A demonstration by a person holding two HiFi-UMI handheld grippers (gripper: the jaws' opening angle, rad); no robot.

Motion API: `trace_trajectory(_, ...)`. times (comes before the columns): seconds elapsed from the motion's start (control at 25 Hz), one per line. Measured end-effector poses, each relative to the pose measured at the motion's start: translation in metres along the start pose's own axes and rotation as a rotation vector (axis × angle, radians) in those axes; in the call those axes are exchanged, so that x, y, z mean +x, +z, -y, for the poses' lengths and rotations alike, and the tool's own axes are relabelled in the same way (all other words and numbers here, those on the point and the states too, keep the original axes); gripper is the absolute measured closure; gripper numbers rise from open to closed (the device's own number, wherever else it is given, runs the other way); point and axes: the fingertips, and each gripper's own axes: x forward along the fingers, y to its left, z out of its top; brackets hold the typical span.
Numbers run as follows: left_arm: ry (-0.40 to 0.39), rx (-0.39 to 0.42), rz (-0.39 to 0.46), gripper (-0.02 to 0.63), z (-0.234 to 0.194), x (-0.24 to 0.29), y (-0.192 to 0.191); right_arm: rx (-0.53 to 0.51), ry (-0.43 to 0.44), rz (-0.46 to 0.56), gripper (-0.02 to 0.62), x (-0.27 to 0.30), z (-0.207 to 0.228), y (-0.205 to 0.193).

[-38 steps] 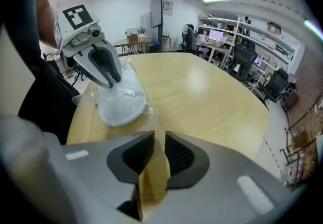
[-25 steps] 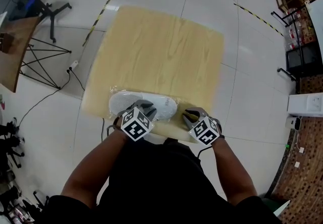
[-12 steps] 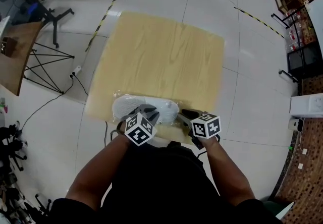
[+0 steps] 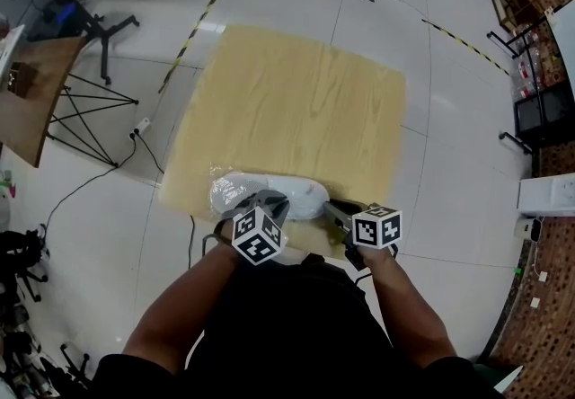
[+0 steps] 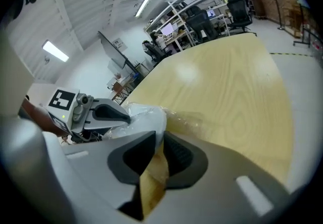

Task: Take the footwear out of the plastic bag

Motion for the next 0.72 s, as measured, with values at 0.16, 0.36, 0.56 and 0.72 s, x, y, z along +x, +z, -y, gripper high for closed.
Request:
trace_trajectory(0.16,0.011,0.036,-0.017,0.588,0.001,0.002,0.002,0.119,0.008,0.068,0.554,-0.018,0.017,0.001)
trace_trajectory(0.36,0.006,0.069,-0.021,0.586,0.004,0.004,0.007,0.192,0.004,0.135,0.561,-0.041,0.033,0.004)
trace_trajectory(0.56,-0.01,0.091,-0.03,0.579,0.008,0.006,0.009,0.261,0.035,0.158,0.565,-0.051,0.034,0.008)
trace_trajectory(0.72,-0.031,0.115,-0.021,0.546,0.013,0.007,0.012,0.214,0.034,0.137,0.565,-0.056,0.029,0.004)
